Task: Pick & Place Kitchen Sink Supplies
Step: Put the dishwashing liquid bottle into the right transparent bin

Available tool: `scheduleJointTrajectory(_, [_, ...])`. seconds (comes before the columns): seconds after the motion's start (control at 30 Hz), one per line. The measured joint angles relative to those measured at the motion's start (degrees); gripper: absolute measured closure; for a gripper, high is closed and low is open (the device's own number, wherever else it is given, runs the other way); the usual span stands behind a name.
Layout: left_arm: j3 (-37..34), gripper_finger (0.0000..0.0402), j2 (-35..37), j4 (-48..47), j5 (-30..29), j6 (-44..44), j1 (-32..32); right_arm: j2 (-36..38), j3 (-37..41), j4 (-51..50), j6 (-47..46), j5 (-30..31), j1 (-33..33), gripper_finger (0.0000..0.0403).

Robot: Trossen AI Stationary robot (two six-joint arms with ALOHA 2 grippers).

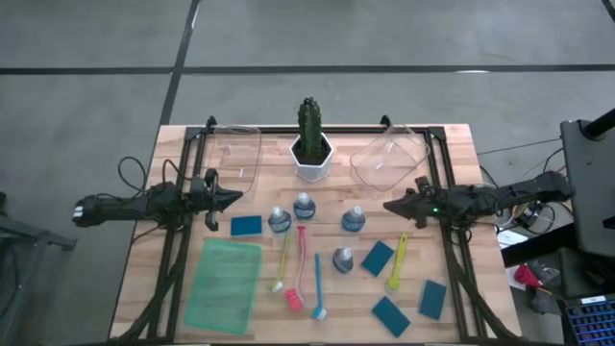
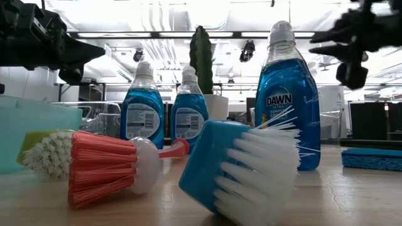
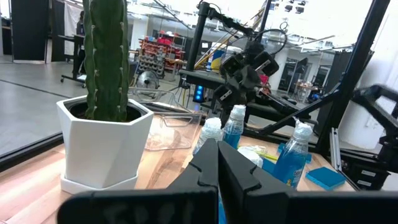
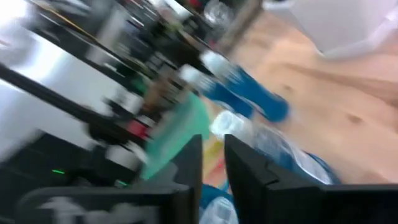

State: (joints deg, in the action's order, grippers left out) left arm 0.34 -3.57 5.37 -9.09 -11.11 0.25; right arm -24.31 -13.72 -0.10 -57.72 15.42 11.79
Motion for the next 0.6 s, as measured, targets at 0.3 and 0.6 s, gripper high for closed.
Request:
scheduleJointTrajectory(0.3, [0.0,0.0401,0.0,0.0,0.0,0.0,0.0,-27.0,-31.2,-29.9,11.0,0.1,-1.0,0.0168])
scheduleJointTrajectory(0.6, [0.0,0.0401,0.0,0.0,0.0,0.0,0.0,-48.6,-55.9,-49.9,27.3,-3.7,-2.7,0.0136])
